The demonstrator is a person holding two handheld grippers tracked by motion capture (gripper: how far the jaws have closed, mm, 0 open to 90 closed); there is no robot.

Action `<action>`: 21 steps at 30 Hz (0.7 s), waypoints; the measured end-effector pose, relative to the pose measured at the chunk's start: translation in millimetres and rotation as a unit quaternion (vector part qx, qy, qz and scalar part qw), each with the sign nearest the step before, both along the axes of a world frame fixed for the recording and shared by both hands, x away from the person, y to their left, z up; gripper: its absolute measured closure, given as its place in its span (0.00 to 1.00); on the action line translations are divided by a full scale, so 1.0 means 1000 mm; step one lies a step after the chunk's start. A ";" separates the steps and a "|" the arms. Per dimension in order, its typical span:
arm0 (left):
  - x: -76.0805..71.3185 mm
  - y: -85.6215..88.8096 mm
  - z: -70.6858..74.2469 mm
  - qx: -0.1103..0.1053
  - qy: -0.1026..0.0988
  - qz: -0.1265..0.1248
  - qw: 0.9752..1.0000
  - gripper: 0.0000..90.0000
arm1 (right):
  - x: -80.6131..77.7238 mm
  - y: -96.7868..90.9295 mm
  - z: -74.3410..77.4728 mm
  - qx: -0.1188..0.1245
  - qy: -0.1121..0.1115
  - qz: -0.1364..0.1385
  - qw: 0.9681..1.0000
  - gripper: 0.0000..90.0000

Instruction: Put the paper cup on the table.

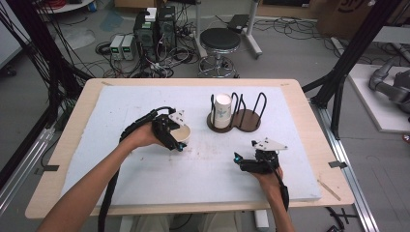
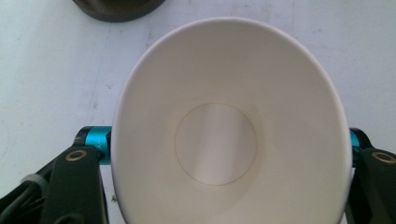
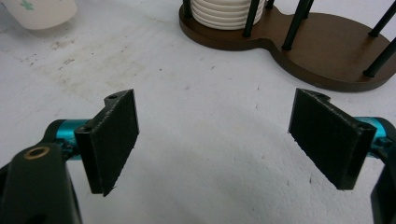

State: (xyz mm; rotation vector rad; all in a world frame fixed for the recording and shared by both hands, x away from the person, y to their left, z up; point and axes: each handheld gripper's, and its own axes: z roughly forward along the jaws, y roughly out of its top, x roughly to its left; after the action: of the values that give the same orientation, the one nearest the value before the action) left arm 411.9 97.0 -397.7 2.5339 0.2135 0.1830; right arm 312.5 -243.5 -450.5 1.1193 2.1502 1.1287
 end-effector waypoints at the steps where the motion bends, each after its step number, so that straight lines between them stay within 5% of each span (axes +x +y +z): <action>1: 0.001 -0.001 -0.001 0.003 0.000 -0.002 1.000 0.33 | 0.000 0.000 0.000 0.000 -0.001 0.001 1.000 0.18; 6: 0.003 -0.005 -0.007 0.015 0.007 -0.004 1.000 0.33 | 0.000 0.000 0.000 0.002 0.004 0.000 1.000 0.18; 12: 0.006 -0.005 -0.010 0.003 0.018 0.001 1.000 0.32 | 0.000 0.000 0.000 0.002 0.004 0.001 1.000 0.18; 21: 0.014 -0.001 -0.016 -0.017 0.048 0.007 0.999 0.17 | 0.000 -0.001 0.000 0.004 0.003 0.002 1.000 0.18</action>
State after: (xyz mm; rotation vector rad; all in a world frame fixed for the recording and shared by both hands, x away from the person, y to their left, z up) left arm 426.1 96.4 -413.3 2.5107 0.2708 0.0631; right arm 312.9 -244.1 -450.6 1.1219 2.1558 1.1377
